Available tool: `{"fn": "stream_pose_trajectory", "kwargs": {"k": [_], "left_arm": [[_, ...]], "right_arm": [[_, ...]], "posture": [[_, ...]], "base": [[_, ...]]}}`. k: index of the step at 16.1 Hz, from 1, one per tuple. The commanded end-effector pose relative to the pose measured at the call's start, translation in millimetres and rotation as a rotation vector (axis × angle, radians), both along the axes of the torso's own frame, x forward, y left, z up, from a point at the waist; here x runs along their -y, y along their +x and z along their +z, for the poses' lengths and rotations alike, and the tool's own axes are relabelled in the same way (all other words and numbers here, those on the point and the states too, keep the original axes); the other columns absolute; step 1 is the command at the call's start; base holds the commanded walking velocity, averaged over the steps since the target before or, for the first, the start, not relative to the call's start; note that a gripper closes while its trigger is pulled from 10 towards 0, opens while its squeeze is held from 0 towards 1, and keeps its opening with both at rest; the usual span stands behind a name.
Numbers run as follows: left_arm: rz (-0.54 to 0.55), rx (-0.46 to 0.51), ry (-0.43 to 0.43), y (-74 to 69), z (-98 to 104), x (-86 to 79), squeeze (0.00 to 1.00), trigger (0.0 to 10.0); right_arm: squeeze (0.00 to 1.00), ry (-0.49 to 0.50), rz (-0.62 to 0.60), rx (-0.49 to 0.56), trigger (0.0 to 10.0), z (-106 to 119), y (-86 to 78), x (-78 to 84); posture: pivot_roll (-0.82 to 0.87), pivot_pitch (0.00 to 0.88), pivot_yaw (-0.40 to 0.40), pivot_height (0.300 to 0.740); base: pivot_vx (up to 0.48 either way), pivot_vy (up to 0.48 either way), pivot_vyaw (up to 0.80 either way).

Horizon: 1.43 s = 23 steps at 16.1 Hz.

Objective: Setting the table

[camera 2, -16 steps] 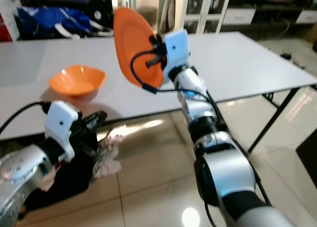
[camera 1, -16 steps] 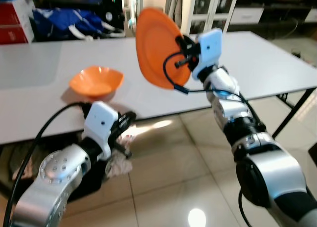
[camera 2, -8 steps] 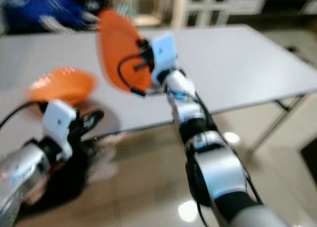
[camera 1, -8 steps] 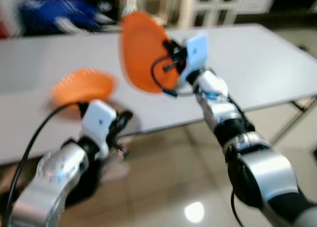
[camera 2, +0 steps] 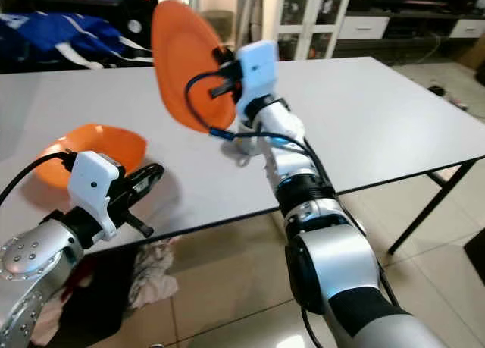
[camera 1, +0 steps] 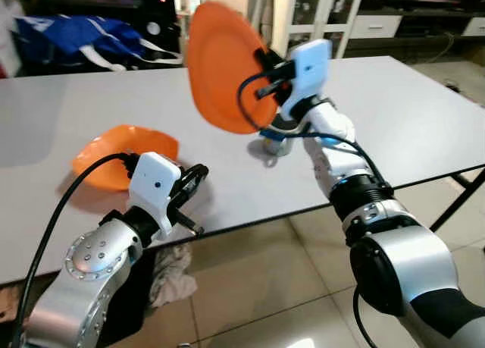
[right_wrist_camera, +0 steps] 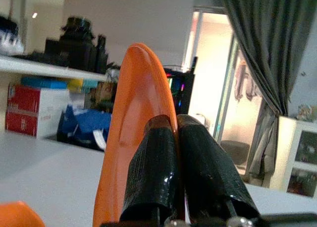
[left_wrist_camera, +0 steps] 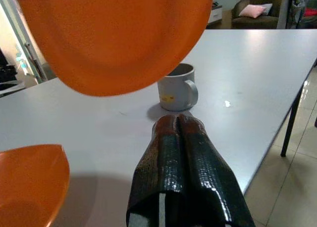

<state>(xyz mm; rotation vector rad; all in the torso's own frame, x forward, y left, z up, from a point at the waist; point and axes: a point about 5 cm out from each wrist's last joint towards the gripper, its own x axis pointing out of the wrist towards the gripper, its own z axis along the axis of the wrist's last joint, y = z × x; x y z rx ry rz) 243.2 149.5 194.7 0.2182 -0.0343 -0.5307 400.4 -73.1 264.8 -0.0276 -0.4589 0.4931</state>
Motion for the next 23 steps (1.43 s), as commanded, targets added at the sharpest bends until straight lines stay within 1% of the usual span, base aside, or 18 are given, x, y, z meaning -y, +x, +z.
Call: {"fn": "stream_pose_trajectory", "kwargs": {"k": [1,2,4,6,7,8,10,12,15,19,21,23], "left_arm": [[-0.01,0.016,0.007,-1.4,3,2.1,0.0,10.0],[-0.011,0.017,0.008,-1.4,3,2.2,0.0,10.0],[-0.008,0.019,0.002,-1.5,4,2.4,0.0,10.0],[-0.005,0.019,0.002,-2.3,4,2.7,0.0,10.0],[-0.003,0.019,0.002,-2.9,4,2.6,0.0,10.0],[-0.001,0.018,0.002,-3.5,4,2.3,0.0,10.0],[0.0,0.017,0.003,-4.0,4,1.6,0.0,10.0],[0.003,0.014,0.006,-4.7,4,-0.5,0.0,10.0],[0.009,0.007,0.015,-4.2,3,-2.3,0.0,10.0],[0.008,0.004,0.018,-3.2,2,-1.7,0.0,10.0],[0.006,0.003,0.018,-3.7,2,-1.4,0.0,10.0],[0.006,0.003,0.021,-3.4,2,-1.6,0.0,10.0]], "right_arm": [[0.0,0.099,0.007,0.064,0.0,33,0.9,3.5],[0.0,0.11,0.011,0.06,0.0,33,1.1,3.1],[0.0,0.273,0.052,-0.075,0.0,31,7.5,3.3],[0.0,0.428,0.084,-0.215,0.0,21,12.5,4.5],[0.0,0.48,0.114,-0.266,0.0,17,13.1,1.9],[0.0,0.518,0.14,-0.306,0.0,13,12.9,-1.0],[0.0,0.568,0.145,-0.364,0.0,4,13.3,-1.8],[0.0,0.628,0.114,-0.43,0.0,-14,13.4,4.4],[0.0,0.614,0.086,-0.44,0.0,-23,12.1,8.3],[0.0,0.584,0.001,-0.414,0.0,-28,13.0,23.6],[0.0,0.553,-0.069,-0.364,0.0,-28,12.6,38.0],[0.0,0.498,-0.179,-0.312,0.0,-29,12.2,57.4]], "posture": [[0.11,0.0,-0.049,0.736],[0.11,0.0,-0.049,0.736],[0.11,0.0,-0.053,0.736],[0.12,0.0,-0.056,0.736],[0.12,0.0,-0.057,0.736],[0.12,0.0,-0.059,0.736],[0.13,0.0,-0.056,0.736],[0.13,0.0,-0.047,0.736],[0.12,0.0,-0.039,0.736],[0.12,0.0,-0.039,0.736],[0.12,0.0,-0.036,0.736],[0.12,0.0,-0.033,0.736]], "base": [[0.0,0.0,0.0],[0.0,0.0,0.0],[0.0,0.0,0.0],[0.0,0.0,0.0],[0.0,0.0,0.0],[0.0,0.0,0.0],[0.0,0.0,0.0],[0.0,0.0,0.0],[0.0,0.0,0.0],[0.0,0.0,0.0],[0.0,0.0,0.0],[0.0,0.0,0.0]]}}
